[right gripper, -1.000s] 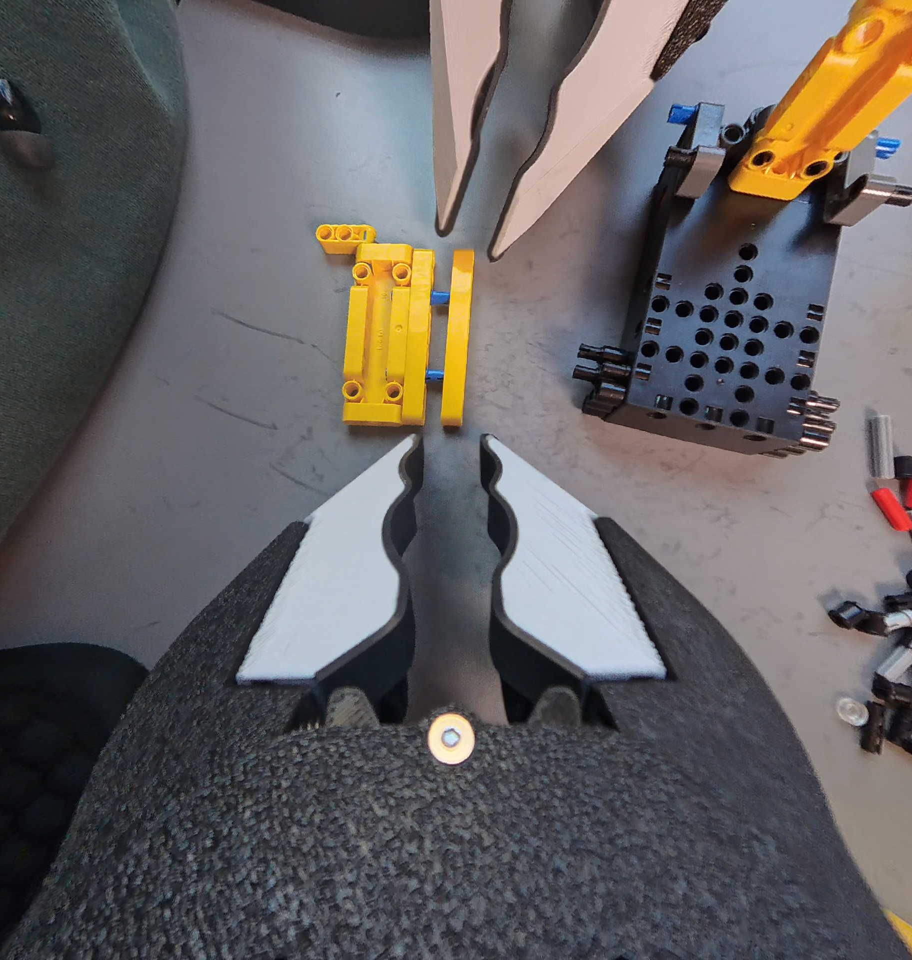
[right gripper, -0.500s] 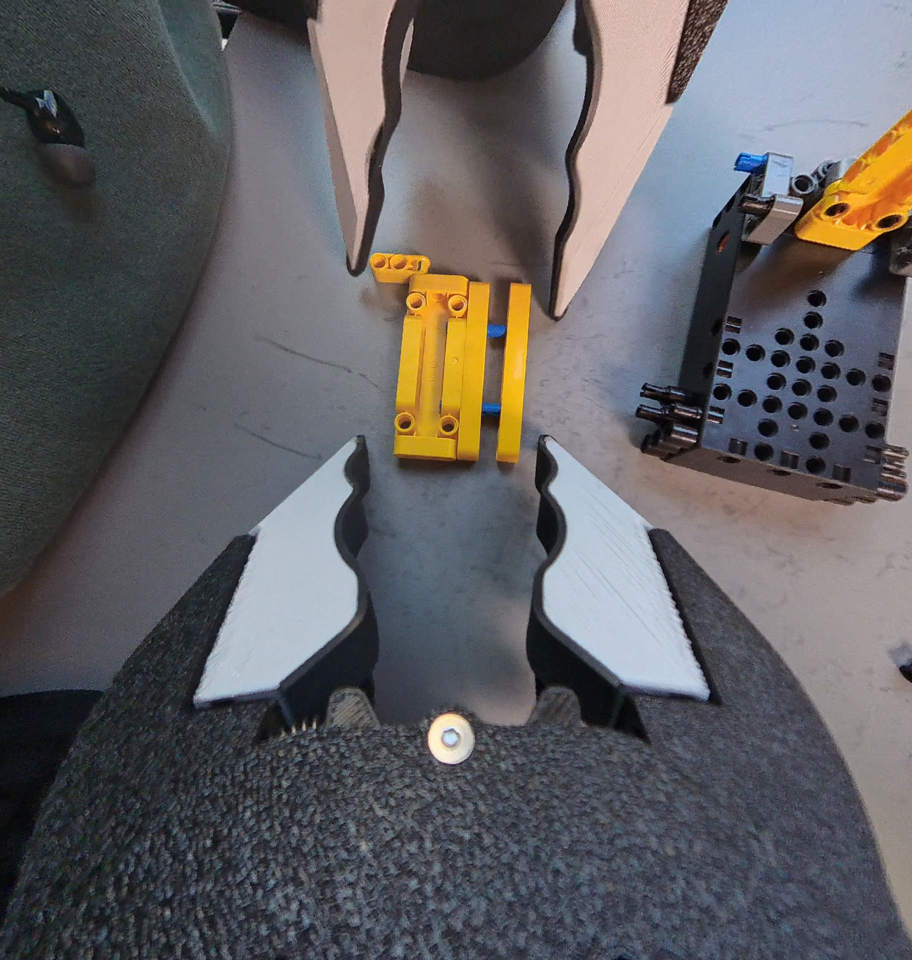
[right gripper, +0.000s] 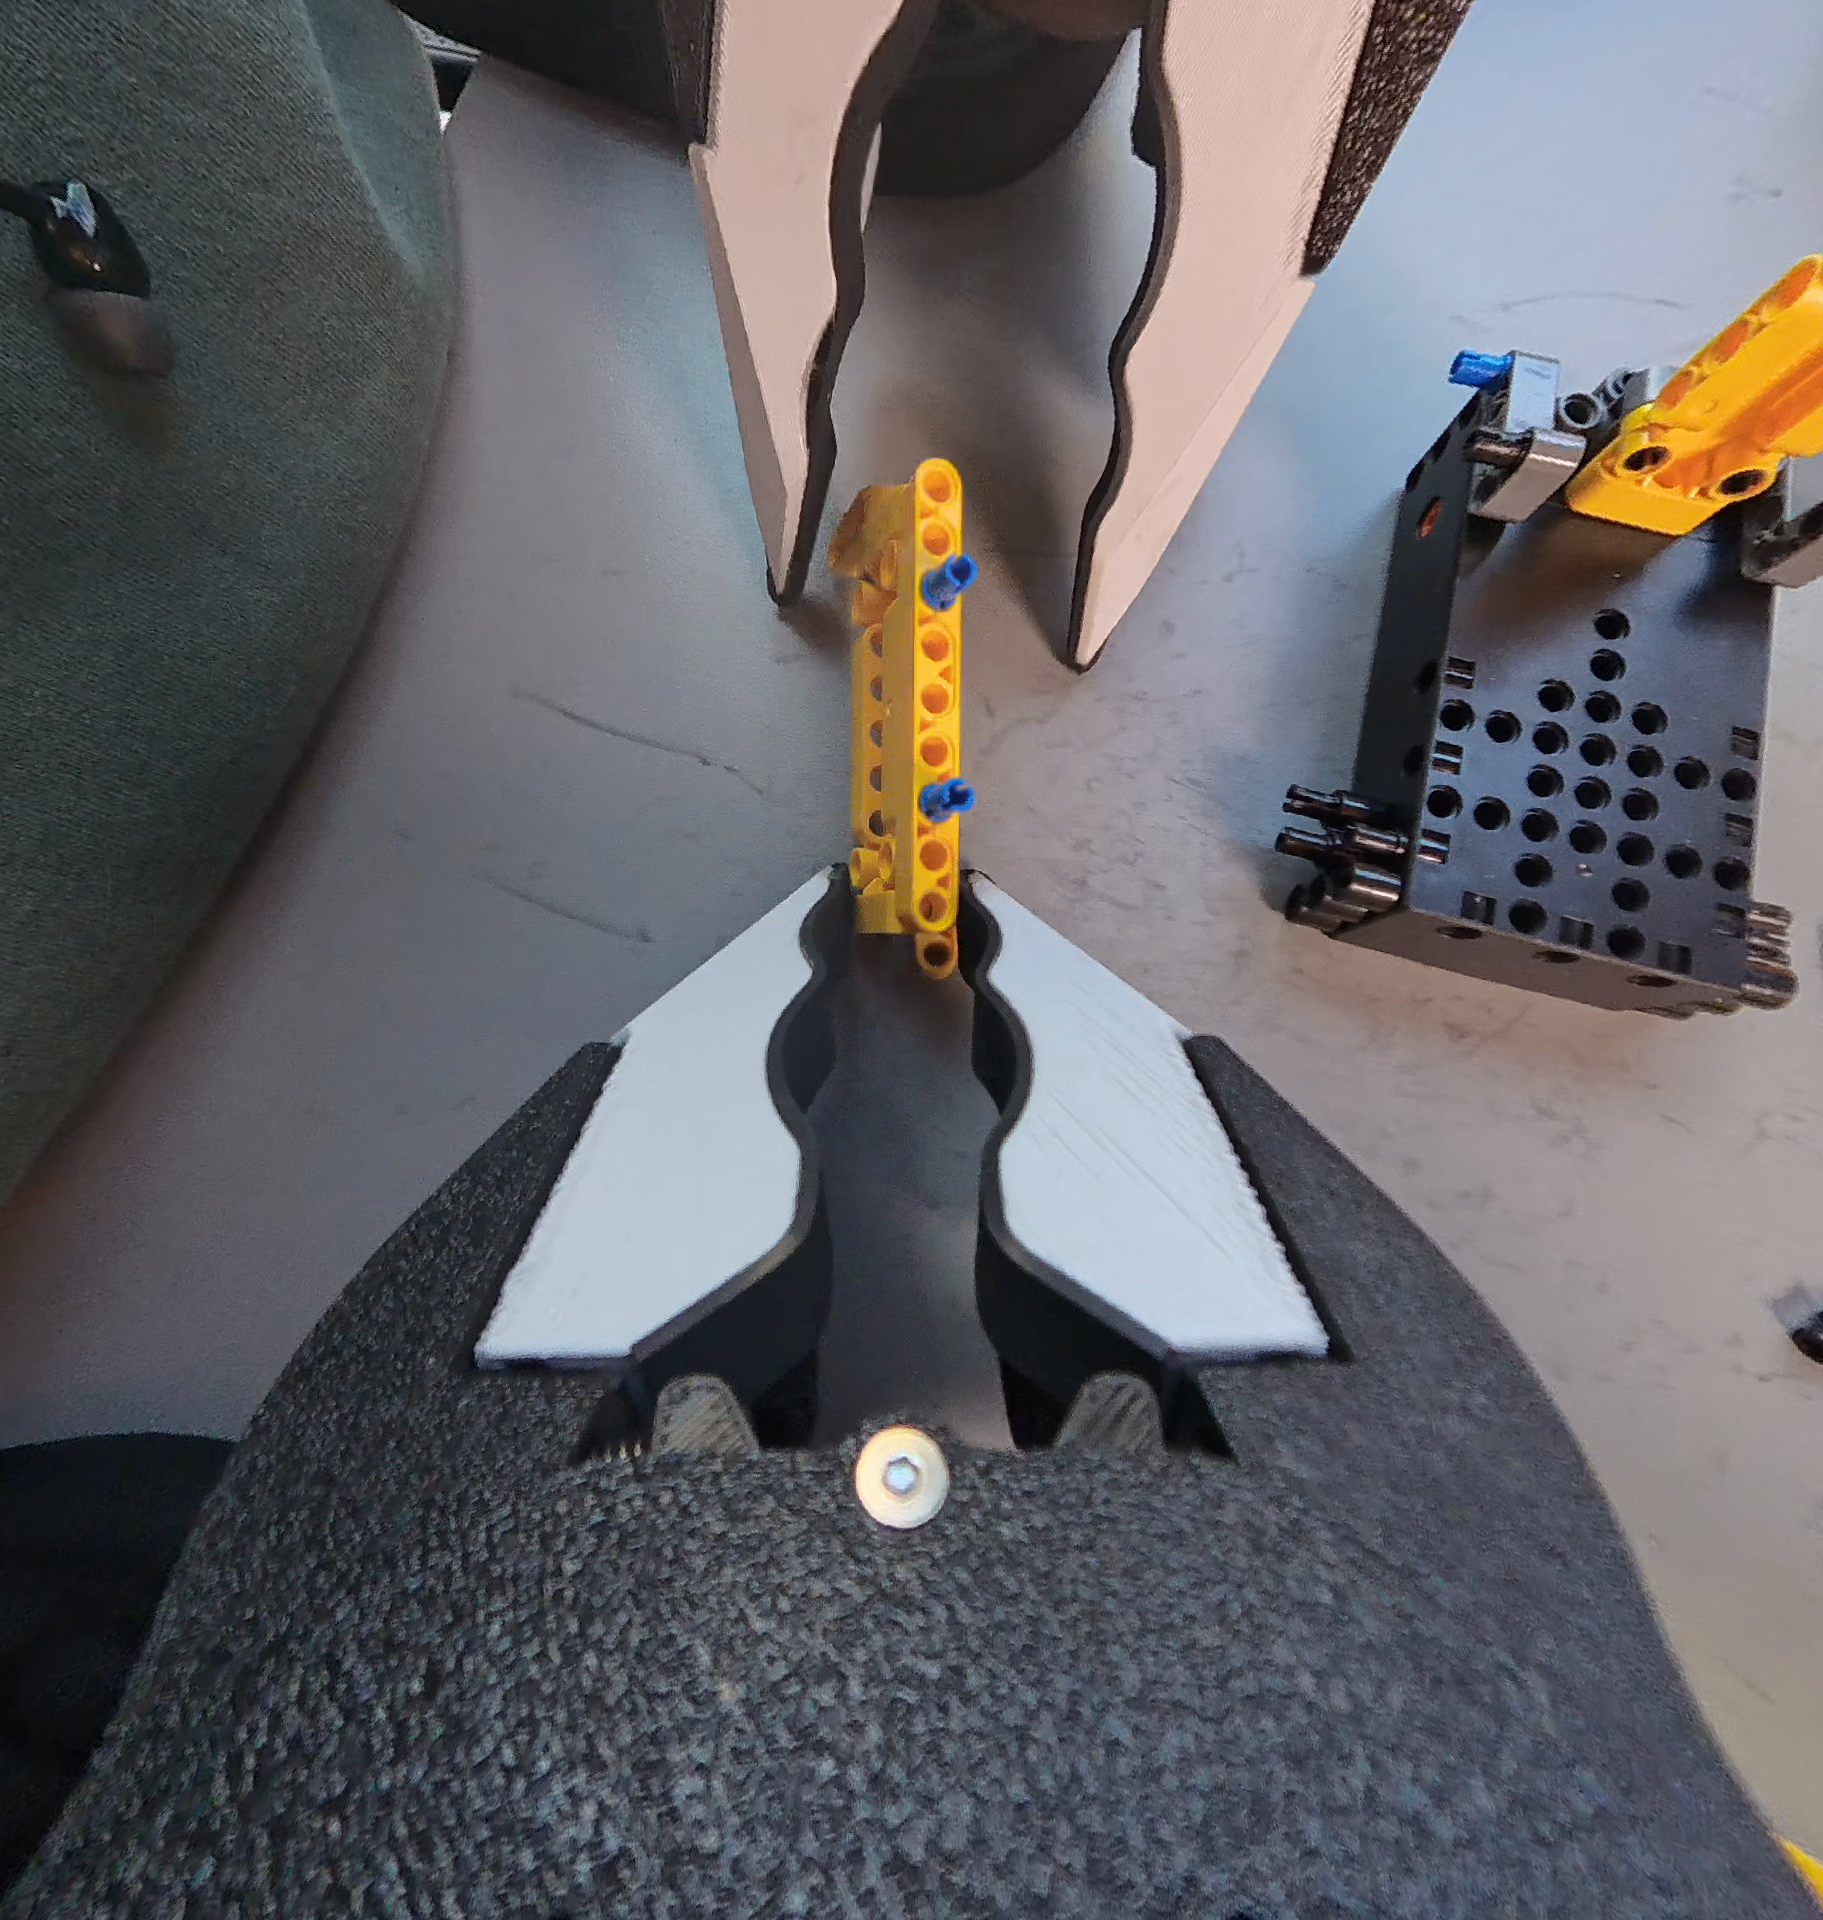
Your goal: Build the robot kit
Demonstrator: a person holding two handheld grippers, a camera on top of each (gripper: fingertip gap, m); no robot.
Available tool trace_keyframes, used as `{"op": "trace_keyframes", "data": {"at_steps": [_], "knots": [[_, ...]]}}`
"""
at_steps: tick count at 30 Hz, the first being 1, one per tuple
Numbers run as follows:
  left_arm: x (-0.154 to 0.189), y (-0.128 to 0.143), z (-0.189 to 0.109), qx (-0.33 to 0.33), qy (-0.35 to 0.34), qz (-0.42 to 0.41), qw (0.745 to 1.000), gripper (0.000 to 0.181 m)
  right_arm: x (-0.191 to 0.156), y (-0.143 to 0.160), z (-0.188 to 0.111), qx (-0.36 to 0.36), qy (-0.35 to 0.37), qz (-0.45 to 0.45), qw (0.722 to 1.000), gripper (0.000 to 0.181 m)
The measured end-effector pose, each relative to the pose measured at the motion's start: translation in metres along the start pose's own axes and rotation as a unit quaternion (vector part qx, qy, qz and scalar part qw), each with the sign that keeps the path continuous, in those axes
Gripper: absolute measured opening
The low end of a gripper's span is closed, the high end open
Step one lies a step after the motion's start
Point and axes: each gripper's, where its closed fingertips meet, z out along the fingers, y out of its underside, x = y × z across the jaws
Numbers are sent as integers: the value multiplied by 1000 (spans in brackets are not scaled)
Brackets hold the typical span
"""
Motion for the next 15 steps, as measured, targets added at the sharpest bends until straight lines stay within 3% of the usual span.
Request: {"op": "trace_keyframes", "data": {"at_steps": [6,15], "knots": [[2,1,-5,14,25,-27,999,58,5,3,-2,-2,8,12,1000,36],[0,-2,-10,37,13,-47,998,44,4,1,-4,0,22,23,1000,49]]}}
